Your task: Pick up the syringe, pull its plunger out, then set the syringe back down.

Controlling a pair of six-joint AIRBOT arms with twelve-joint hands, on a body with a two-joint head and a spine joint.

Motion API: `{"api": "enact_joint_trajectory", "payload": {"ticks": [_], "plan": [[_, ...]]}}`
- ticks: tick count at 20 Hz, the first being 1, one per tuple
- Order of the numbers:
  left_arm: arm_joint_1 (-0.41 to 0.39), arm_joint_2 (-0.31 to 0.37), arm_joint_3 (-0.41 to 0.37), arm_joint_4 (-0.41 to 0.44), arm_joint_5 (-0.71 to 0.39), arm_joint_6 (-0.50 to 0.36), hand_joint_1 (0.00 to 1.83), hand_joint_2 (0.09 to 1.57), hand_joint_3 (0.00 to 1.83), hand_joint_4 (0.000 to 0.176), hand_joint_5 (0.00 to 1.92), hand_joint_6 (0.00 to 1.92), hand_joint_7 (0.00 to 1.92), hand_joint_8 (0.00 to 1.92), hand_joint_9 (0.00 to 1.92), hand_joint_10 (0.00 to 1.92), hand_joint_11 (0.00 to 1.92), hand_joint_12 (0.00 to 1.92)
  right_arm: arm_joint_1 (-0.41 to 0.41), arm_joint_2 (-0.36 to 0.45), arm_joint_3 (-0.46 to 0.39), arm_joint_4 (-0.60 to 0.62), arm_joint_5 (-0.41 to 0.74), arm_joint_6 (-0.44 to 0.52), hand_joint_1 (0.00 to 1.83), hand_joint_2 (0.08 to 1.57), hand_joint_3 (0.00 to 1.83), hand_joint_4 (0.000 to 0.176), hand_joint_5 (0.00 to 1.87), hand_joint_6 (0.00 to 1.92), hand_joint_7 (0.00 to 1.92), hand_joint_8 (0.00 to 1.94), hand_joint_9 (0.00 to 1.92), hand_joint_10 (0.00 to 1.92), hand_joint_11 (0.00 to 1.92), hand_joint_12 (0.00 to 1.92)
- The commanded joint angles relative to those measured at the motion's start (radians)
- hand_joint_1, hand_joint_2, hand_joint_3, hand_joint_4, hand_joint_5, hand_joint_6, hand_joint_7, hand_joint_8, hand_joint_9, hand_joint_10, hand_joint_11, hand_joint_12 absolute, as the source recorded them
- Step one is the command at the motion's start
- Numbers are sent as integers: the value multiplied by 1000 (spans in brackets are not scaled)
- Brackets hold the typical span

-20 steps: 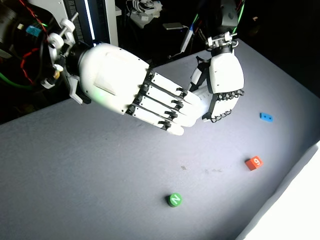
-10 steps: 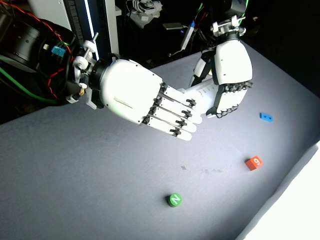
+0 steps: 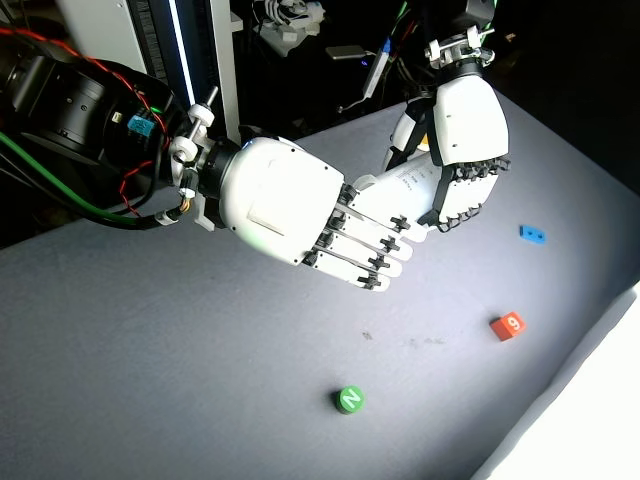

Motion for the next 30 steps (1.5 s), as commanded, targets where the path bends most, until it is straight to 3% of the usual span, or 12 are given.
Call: {"api": "enact_joint_trajectory", "payload": {"ticks": [1,3,5,6,7,8,9,10,12,15,27,30], "plan": [[-17,2,2,57,20,0,1378,1107,0,0,938,934,962,1024,958,1156,814,1043,6,2,0,-24,112,7,1007,1123,1,0,294,70,368,79,355,123,0,944],[-16,2,1,57,18,2,1379,1102,0,0,931,946,977,993,976,1131,824,1017,2,2,0,-23,112,8,1042,1108,1,0,319,361,439,217,340,468,0,1147],[-17,2,1,57,15,2,1384,1086,0,0,972,890,1021,912,1001,1096,836,1017,-3,2,0,-23,108,8,873,1216,0,0,235,751,389,577,299,820,50,1275],[-19,2,1,57,13,2,1385,1084,0,0,974,881,1027,906,1009,1082,839,1014,-6,2,0,-23,107,8,944,1193,0,0,291,797,419,714,361,873,136,1268],[-21,2,1,57,10,2,1382,1092,2,0,946,922,1002,950,996,1102,831,1010,-8,2,0,-23,106,8,883,1219,0,0,279,941,392,901,378,959,187,1281],[-23,2,1,57,7,2,1382,1094,2,0,945,919,996,968,991,1108,832,1011,-8,2,0,-23,105,8,1008,1338,4,0,467,1476,532,1526,379,1159,212,1389],[-23,2,0,57,6,2,1382,1094,2,0,947,914,997,968,989,1116,836,1013,-9,3,0,-23,104,8,1090,1315,0,0,631,1380,605,1632,454,1239,279,1430],[-24,2,0,57,4,2,1381,1098,0,0,946,914,989,975,981,1134,831,1017,-9,3,0,-23,103,8,1168,1268,0,0,756,1168,693,1625,546,1310,358,1475],[-23,2,-2,57,3,2,1380,1099,0,0,937,931,987,977,985,1123,829,1016,-11,8,0,-23,103,7,1217,1212,0,0,848,991,790,1532,642,1271,416,1462],[-24,2,-2,57,-1,2,1377,1108,1,0,928,937,969,1033,950,1160,806,1047,-17,24,-6,-23,102,4,1222,1187,0,0,841,1011,874,1394,707,1177,456,1425],[-28,2,-1,57,-8,2,1379,1102,0,0,943,926,976,1022,970,1122,827,1041,-26,169,-71,-23,87,-48,1203,1202,1,0,877,997,777,1489,645,1171,386,1461],[-28,2,-1,57,-8,2,1378,1106,0,0,933,945,975,1018,955,1147,810,1041,-26,205,-71,-23,76,-44,1195,1211,5,0,809,1085,805,1468,631,1228,366,1492]]}}
